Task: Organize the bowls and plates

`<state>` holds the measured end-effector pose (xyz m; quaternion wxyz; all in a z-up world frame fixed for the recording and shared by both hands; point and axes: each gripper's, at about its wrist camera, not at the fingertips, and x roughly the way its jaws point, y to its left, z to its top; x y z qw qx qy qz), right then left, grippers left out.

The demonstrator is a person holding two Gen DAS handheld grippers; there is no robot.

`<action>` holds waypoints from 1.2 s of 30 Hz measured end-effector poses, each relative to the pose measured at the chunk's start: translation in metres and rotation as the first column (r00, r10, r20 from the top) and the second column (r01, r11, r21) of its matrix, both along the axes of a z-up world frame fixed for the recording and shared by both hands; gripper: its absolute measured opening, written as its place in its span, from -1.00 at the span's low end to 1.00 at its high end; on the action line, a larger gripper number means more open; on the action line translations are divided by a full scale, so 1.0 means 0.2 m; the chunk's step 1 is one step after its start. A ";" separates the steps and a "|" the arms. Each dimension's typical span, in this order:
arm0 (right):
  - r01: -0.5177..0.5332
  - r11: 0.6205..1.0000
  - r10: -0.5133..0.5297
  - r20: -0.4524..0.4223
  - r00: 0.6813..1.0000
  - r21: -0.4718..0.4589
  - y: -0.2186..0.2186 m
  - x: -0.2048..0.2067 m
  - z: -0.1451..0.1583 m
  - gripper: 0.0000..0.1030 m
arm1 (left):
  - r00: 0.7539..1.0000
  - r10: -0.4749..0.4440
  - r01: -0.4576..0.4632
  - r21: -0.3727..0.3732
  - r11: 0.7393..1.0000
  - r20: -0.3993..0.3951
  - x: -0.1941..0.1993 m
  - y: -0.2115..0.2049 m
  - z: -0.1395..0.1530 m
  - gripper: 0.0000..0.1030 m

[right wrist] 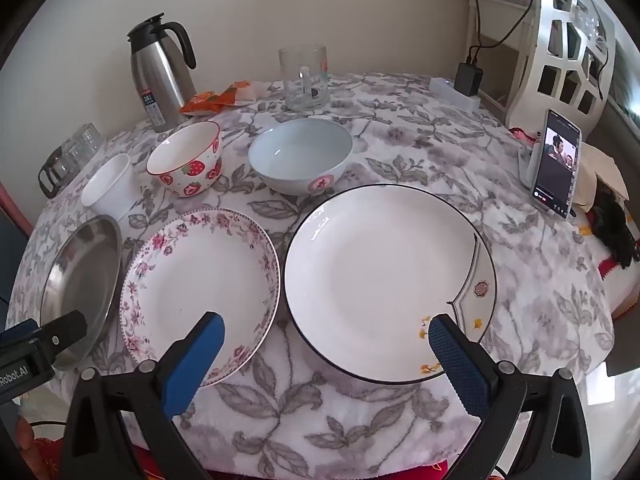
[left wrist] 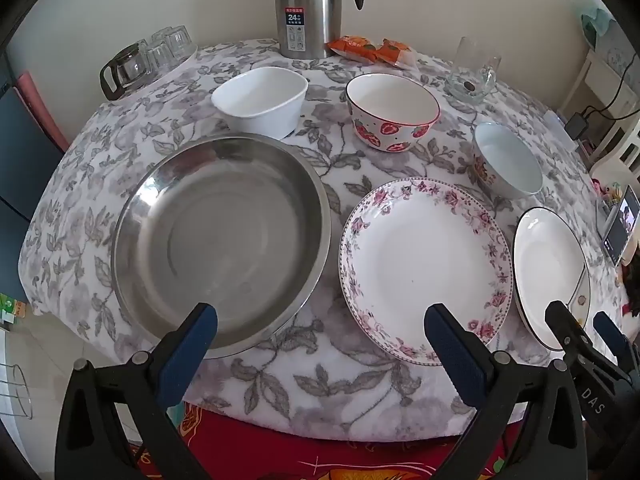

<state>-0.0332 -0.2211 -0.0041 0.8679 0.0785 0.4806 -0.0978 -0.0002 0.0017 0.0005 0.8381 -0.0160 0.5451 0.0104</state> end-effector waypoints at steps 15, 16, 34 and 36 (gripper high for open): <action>0.011 1.000 -0.010 -0.009 1.000 0.013 0.00 0.01 -0.03 1.00 | 1.000 0.023 -0.023 0.005 1.000 -0.019 0.01 0.02 -0.02 1.00; 0.008 1.000 -0.008 -0.010 1.000 0.015 -0.01 0.01 -0.02 1.00 | 1.000 0.023 -0.023 0.005 1.000 -0.020 0.01 0.02 -0.02 1.00; 0.018 0.999 -0.018 -0.026 1.000 0.030 -0.02 0.01 -0.03 1.00 | 0.999 0.027 -0.027 0.004 1.000 -0.031 0.01 0.03 -0.03 1.00; 0.019 0.999 -0.018 -0.026 0.999 0.030 -0.02 0.01 -0.03 1.00 | 0.999 0.027 -0.027 0.004 1.000 -0.033 0.01 0.03 -0.03 1.00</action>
